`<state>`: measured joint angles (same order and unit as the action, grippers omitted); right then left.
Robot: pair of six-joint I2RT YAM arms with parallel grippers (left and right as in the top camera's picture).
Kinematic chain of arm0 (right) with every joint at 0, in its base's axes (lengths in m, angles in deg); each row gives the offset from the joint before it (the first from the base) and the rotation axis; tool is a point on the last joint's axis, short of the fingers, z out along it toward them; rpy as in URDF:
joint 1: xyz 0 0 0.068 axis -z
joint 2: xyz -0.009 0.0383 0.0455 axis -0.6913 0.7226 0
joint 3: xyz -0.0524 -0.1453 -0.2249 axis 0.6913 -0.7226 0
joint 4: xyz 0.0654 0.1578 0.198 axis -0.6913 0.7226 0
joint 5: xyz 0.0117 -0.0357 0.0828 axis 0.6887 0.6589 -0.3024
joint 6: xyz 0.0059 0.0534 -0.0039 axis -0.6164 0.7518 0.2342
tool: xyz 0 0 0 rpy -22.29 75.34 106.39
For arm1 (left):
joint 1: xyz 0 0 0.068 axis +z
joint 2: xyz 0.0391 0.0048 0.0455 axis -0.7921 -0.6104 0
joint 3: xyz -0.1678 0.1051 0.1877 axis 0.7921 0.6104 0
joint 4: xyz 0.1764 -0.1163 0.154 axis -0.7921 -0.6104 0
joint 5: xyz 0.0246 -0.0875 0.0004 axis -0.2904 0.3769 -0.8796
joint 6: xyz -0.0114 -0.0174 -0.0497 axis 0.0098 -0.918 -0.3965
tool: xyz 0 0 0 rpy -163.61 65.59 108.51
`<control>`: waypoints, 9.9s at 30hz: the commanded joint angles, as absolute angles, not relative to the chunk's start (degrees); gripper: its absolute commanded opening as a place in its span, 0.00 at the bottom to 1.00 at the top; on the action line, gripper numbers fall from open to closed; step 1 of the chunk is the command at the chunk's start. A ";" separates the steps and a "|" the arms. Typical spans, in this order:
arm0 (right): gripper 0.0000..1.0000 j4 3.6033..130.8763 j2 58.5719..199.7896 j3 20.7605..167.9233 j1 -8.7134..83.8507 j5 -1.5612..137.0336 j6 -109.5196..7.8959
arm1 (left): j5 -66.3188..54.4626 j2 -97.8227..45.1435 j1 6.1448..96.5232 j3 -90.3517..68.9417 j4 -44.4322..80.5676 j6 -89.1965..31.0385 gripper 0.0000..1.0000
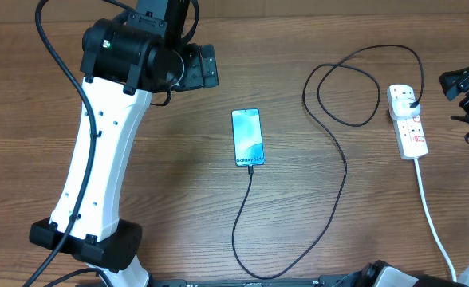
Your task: Plug charger to phone and switch on socket
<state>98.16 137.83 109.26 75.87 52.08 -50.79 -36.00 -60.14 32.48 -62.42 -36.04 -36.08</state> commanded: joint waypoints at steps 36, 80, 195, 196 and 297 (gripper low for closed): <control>1.00 98.05 137.89 110.11 75.68 52.21 -50.55 | -46.71 -50.37 30.49 -49.79 -21.31 -35.03 1.00; 1.00 98.05 137.89 110.11 75.68 52.21 -50.55 | -39.30 45.17 49.51 68.90 55.93 -34.99 1.00; 1.00 28.61 85.43 27.95 55.35 64.23 -50.57 | -33.95 45.10 50.23 68.90 47.80 -8.04 1.00; 1.00 28.67 84.43 27.10 55.35 64.23 -50.57 | -33.93 45.10 50.23 68.90 47.80 -8.04 1.00; 1.00 38.49 58.57 20.94 50.10 66.57 -60.30 | -33.95 45.10 50.23 68.88 47.80 -8.02 1.00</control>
